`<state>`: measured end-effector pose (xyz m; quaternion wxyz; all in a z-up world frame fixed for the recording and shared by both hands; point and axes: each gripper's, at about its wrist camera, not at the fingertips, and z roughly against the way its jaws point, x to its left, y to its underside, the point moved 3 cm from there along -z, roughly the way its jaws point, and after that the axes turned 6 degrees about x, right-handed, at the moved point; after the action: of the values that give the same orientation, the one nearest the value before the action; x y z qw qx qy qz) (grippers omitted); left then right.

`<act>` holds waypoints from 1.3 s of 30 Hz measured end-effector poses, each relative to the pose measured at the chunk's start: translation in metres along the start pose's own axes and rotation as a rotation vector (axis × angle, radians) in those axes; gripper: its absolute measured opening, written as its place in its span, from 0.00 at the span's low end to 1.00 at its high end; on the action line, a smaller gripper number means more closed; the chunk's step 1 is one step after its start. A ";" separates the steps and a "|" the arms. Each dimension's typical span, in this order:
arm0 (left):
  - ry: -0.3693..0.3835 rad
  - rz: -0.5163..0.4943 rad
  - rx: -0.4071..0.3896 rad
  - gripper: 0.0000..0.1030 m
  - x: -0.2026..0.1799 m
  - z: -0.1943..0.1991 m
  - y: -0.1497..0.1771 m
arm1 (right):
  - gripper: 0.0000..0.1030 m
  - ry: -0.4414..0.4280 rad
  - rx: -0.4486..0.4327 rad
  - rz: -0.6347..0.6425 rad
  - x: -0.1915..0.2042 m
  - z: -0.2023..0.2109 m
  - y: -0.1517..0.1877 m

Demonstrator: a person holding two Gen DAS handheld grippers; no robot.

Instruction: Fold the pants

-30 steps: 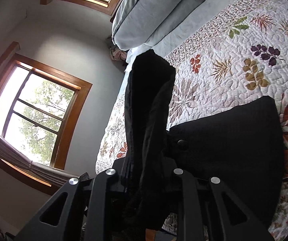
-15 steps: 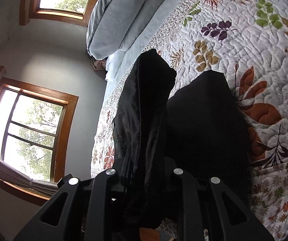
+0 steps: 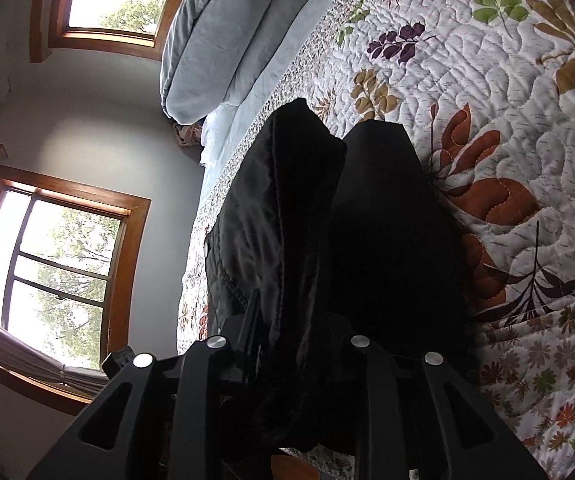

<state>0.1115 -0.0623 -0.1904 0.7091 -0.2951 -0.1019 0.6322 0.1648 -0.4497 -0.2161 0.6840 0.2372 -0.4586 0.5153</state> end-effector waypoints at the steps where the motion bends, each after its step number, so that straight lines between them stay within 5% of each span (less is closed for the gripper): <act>1: 0.000 0.000 0.001 0.93 -0.001 0.000 0.000 | 0.30 0.006 -0.003 -0.005 -0.003 -0.001 0.001; 15: -0.011 0.002 0.022 0.93 0.002 -0.007 0.004 | 0.38 -0.006 -0.028 -0.028 -0.024 0.002 0.014; 23: -0.012 0.006 -0.001 0.93 0.001 0.006 0.003 | 0.65 0.040 -0.039 0.022 -0.013 0.028 0.033; 29: -0.046 -0.037 -0.046 0.93 -0.014 0.030 -0.003 | 0.65 0.075 -0.033 0.044 -0.008 0.028 0.048; 34: -0.064 -0.053 -0.060 0.96 -0.023 0.042 -0.005 | 0.41 0.079 -0.064 0.014 -0.021 0.030 0.055; 39: -0.057 -0.055 -0.076 0.96 -0.026 0.053 -0.007 | 0.38 0.071 -0.080 0.004 -0.031 0.036 0.063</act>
<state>0.0847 -0.0720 -0.1381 0.7114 -0.3009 -0.1542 0.6162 0.0916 -0.4711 -0.2361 0.7078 0.1904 -0.4546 0.5060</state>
